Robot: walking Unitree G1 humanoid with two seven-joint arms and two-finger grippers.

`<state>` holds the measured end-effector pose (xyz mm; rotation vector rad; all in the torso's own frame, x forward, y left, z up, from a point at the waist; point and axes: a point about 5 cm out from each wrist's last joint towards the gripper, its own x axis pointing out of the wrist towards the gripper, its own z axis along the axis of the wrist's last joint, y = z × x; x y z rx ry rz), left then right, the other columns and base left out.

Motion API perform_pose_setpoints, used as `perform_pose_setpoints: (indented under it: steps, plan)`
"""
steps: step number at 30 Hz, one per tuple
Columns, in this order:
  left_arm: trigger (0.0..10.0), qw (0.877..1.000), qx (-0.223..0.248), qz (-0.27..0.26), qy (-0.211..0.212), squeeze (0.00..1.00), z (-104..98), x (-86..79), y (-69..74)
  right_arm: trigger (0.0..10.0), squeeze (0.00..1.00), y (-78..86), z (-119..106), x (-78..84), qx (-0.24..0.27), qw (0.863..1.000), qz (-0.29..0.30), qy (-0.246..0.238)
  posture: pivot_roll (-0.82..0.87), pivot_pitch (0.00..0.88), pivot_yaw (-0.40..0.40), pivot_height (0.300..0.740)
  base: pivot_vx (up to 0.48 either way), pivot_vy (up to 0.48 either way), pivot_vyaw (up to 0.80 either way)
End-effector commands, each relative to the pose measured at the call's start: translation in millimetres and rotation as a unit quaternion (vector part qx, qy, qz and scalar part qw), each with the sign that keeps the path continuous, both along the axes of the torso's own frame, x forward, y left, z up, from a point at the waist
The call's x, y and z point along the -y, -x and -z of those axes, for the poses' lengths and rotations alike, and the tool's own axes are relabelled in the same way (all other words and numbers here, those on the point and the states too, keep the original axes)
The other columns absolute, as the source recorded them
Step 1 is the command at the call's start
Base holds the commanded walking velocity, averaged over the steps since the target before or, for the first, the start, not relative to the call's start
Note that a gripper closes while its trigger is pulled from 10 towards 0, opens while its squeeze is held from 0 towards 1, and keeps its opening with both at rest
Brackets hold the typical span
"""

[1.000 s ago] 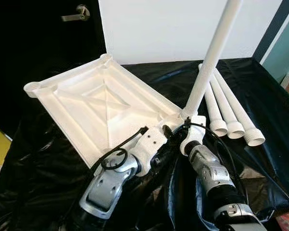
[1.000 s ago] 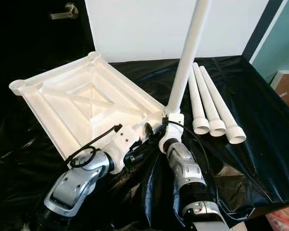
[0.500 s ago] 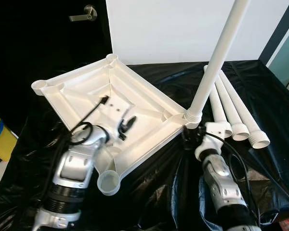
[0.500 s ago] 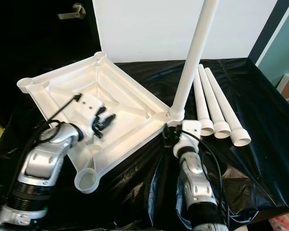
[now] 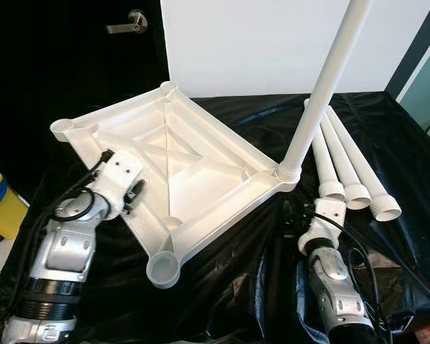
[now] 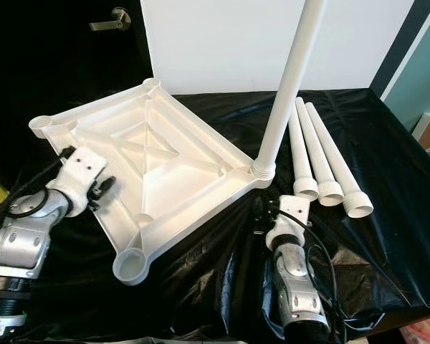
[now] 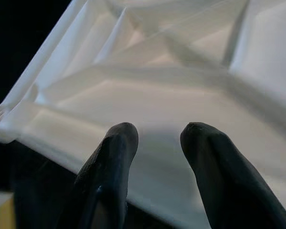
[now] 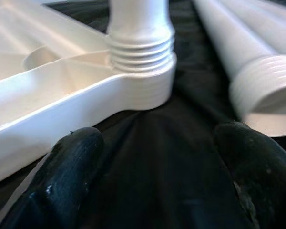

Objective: Building children table

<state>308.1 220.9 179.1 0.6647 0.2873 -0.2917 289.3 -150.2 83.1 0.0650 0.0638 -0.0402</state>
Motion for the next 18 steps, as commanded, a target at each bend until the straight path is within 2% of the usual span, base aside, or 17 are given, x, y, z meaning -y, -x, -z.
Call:
perform_pose_setpoints:
  steps: [1, 5, 7, 9, 13, 14, 15, 18]
  plan:
    - [10.0, 0.995, 0.054, -0.079, -0.024, 0.0, -2, -14.1, -0.4, 10.0, 0.0, -1.7, 3, -2.5, -0.014, 1.0, -0.007, -0.005, 0.01, 0.04, -0.055, 0.74, 0.0, 0.0, 0.0]
    - [10.0, 0.994, 0.042, -0.084, -0.049, 0.0, 3, -20.5, 3.6, 10.0, 0.0, -11.1, 2, -8.9, -0.033, 0.999, -0.018, -0.011, 0.02, 0.047, -0.059, 0.74, 0.0, 0.0, 0.0]
    - [10.0, 0.994, 0.025, -0.074, -0.077, 0.0, 11, -20.7, 7.6, 10.0, 0.0, -17.6, 0, -11.3, -0.043, 0.999, -0.025, -0.004, 0.02, 0.057, -0.061, 0.74, 0.0, 0.0, 0.0]
    - [10.0, 0.994, 0.012, -0.064, -0.084, 0.0, 17, -18.2, 10.9, 10.0, 0.0, -21.3, -1, -12.8, -0.047, 0.998, -0.031, -0.002, 0.03, 0.063, -0.062, 0.74, 0.0, 0.0, 0.0]
    - [10.0, 0.994, -0.021, -0.008, -0.103, 0.0, 32, -2.2, 19.6, 10.0, 0.0, -29.5, 1, -16.7, -0.071, 0.996, -0.045, 0.009, 0.03, 0.069, -0.061, 0.74, 0.0, 0.0, 0.0]
    - [10.0, 0.994, -0.032, 0.015, -0.099, 0.0, 36, 5.7, 22.7, 10.0, 0.0, -31.6, 2, -17.4, -0.077, 0.996, -0.048, 0.009, 0.03, 0.069, -0.062, 0.74, 0.0, 0.0, 0.0]
    - [10.0, 0.994, -0.032, 0.015, -0.099, 0.0, 36, 5.7, 22.7, 10.0, 0.0, -31.6, 2, -17.4, -0.077, 0.996, -0.048, 0.009, 0.03, 0.069, -0.062, 0.74, 0.0, 0.0, 0.0]
    - [10.0, 0.994, -0.051, 0.048, -0.084, 0.0, 41, 19.8, 28.5, 10.0, 0.0, -36.2, 3, -19.7, -0.086, 0.994, -0.062, 0.008, 0.03, 0.07, -0.061, 0.74, 0.0, 0.0, 0.0]
